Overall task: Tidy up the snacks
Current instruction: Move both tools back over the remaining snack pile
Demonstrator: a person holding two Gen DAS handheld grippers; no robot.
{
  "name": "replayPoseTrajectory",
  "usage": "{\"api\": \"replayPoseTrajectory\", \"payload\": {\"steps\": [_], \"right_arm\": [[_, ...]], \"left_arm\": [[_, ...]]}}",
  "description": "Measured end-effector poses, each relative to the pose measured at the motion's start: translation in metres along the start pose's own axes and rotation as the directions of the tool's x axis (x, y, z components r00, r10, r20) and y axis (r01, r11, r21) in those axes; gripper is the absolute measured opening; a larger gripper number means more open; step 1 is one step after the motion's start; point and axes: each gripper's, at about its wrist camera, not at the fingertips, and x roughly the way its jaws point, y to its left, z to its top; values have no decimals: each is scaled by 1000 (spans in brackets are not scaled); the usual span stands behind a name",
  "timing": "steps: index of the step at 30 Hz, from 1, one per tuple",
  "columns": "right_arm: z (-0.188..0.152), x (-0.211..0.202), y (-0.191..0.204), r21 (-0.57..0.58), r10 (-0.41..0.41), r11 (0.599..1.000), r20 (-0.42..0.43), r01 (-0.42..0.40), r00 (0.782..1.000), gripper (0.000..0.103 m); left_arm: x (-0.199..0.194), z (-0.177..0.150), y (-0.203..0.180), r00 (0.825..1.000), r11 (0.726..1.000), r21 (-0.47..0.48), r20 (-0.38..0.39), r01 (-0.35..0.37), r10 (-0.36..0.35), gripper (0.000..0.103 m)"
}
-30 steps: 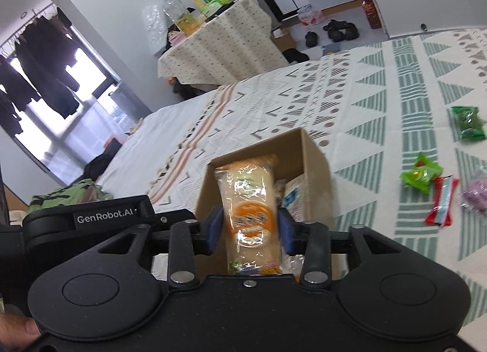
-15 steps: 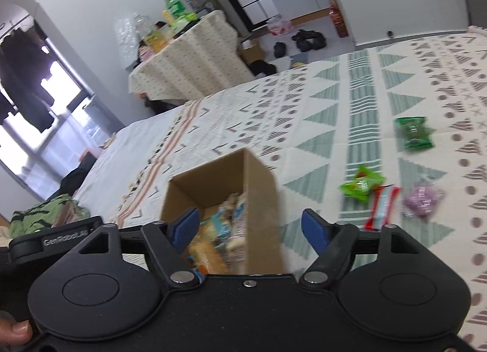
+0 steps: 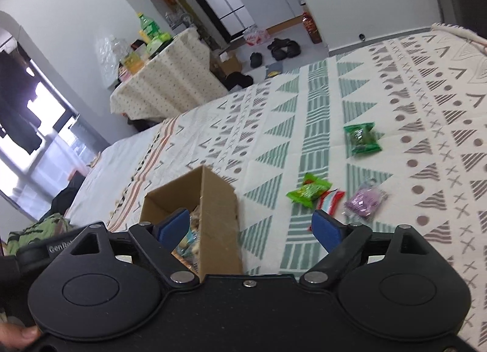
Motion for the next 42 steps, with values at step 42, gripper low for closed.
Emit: {"api": "replayPoseTrajectory", "payload": {"steps": [42], "right_arm": [[14,16,-112,390,-209,902,12,188,978,80]], "left_arm": [[119,-24,-98,968,971,100,-149,218,-202,78]]}}
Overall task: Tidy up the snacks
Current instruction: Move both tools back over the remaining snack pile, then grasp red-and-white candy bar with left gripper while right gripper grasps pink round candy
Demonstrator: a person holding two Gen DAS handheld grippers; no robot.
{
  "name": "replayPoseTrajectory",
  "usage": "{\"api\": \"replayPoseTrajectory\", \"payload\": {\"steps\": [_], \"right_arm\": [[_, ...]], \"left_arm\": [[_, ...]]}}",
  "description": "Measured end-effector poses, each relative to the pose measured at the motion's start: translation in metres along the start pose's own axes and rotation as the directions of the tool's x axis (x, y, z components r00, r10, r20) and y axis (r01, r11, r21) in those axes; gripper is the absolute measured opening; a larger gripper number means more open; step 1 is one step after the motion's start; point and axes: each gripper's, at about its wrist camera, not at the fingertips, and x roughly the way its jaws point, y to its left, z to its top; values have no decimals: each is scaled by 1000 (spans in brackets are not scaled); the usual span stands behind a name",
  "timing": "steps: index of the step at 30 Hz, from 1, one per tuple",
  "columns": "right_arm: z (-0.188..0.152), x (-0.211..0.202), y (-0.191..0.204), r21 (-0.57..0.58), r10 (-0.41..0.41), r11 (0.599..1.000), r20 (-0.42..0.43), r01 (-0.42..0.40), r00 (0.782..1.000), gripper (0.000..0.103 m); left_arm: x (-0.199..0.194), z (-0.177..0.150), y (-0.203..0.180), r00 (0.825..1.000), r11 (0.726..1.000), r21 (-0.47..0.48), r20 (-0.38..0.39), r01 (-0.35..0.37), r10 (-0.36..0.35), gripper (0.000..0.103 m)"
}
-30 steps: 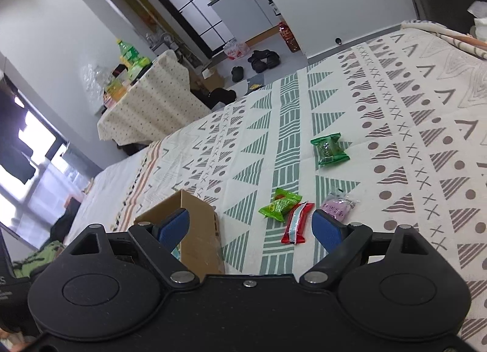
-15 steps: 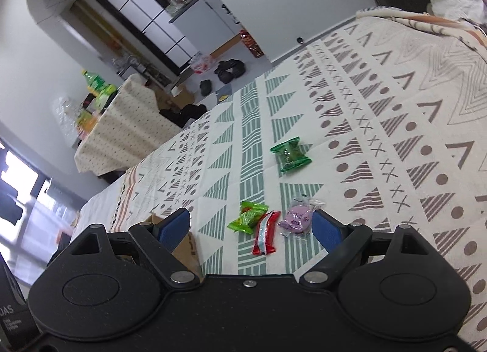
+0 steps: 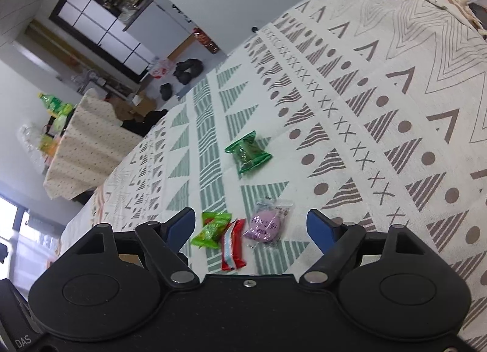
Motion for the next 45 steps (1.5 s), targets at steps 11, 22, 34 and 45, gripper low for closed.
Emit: {"api": "replayPoseTrajectory", "payload": {"steps": [11,22,34,45], "right_arm": [[-2,36,0,21,-40,999,-35,41,999,80],[-4,59,0,23,-45,999,-76,47,996,80],[-11,79,-1,26,-63,997,-107,67,992,77],[-25,98,8,-69,-142,988,-99,136,985,38]], "left_arm": [[51,-5,7,995,1000,-21,-101,6,-8,63],[65,-4,15,995,998,-55,-102,-18,12,29],[54,1,30,995,994,-108,-98,7,-18,18],[34,5,37,997,994,-113,-69,14,-22,18]]}}
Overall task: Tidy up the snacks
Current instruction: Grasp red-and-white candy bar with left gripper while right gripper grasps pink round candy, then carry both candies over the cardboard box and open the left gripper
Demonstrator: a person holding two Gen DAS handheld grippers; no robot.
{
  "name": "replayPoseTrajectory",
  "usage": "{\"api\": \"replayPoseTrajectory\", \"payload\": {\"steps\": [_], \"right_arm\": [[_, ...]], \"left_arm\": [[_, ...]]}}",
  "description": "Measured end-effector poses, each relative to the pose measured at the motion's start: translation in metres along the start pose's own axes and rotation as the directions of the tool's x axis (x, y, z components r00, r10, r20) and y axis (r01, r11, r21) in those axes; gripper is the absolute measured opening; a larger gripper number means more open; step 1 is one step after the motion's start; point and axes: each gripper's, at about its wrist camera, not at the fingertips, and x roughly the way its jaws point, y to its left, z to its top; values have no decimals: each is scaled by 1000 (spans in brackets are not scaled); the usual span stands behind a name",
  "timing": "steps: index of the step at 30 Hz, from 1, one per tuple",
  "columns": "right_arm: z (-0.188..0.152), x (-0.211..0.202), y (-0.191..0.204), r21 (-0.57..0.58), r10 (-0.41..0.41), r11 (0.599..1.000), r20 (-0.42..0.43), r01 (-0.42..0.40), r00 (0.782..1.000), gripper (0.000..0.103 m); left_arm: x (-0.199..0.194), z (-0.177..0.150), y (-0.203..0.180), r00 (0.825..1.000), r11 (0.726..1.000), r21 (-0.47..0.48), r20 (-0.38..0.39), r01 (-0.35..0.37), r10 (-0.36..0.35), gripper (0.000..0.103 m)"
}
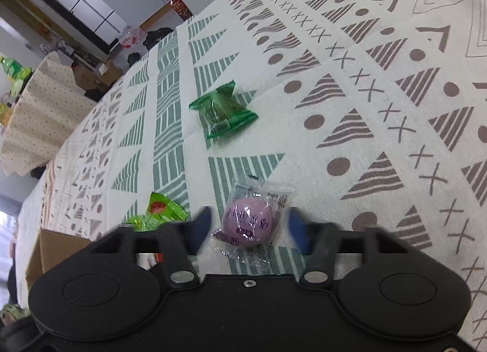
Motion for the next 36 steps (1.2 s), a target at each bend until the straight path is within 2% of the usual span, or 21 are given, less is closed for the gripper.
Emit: {"api": "replayPoseTrajectory", "payload": {"steps": [1,6,16,25,36], "right_arm": [[-1,0,-1,0,6,1000,-8,-6,1000,34],[-3,-11,2,-14,6,1000,-2,-6,1000,30],[-8,-41,21,-52,115,992,27,-113,993,29],[-16,-65,46,-112,223,970,48,-216,974,29],[-25,-86,65,-169,311,940,61,-297,949,29]], "left_arm": [[-3,0,-1,1000,1000,3,7,2,-2,18],[-22,3,0,999,1000,8,39,5,-5,17],[-64,12,3,994,1000,16,110,-9,8,17],[-98,14,10,985,999,13,166,-41,38,17],[-135,19,21,972,998,1,229,-60,58,17]]}}
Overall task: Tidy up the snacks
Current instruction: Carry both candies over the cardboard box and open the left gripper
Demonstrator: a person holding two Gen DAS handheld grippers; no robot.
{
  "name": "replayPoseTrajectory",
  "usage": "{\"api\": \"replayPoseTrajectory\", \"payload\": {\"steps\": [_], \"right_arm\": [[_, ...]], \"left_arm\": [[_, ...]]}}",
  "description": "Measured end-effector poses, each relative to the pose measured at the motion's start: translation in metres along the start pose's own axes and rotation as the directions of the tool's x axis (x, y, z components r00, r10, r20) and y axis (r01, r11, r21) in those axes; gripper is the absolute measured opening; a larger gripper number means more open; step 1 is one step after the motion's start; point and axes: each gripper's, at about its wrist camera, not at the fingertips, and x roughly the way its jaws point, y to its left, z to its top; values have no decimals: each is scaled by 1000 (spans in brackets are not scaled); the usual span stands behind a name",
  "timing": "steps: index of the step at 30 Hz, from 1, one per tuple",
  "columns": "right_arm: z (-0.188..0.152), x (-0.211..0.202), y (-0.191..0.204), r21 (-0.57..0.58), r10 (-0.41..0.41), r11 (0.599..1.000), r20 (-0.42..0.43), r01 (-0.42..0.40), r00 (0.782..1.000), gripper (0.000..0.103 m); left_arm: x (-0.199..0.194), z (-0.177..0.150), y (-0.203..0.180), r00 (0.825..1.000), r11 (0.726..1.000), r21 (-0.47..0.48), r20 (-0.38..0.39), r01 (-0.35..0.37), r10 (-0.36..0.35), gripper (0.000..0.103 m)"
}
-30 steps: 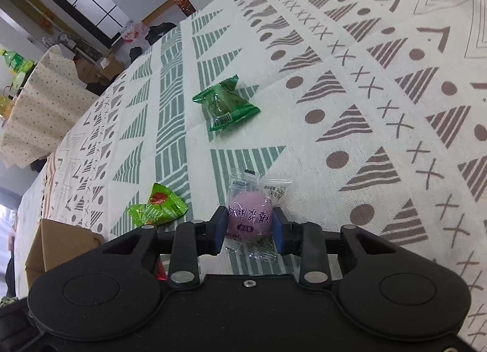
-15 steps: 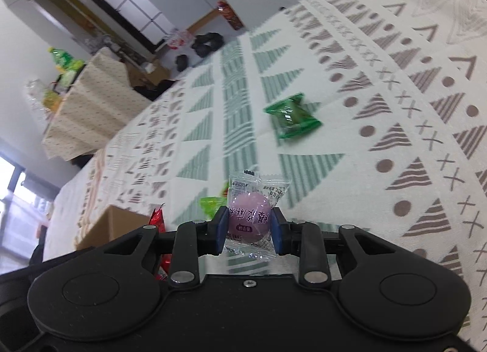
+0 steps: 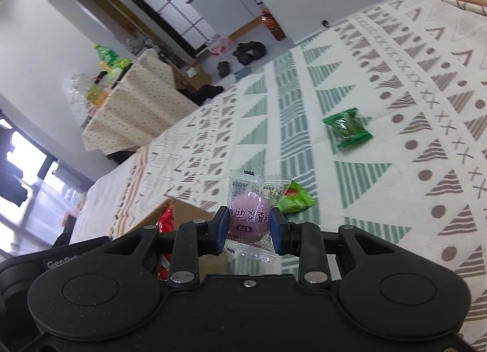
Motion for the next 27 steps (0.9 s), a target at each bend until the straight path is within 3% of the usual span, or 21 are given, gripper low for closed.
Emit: {"api": "replayPoseTrajectory", "payload": {"steps": [11,27], "right_arm": [[-7,-2,20,-55,64,996,2,-63,998,28],[-19,8,48,-117,75,990,-6,-75,997,28]], "left_arm": [[-21,12,33,999,998,-47,39,-34,36,17],[-22,23,94,998,990,-132,30,-59,64,18]]}}
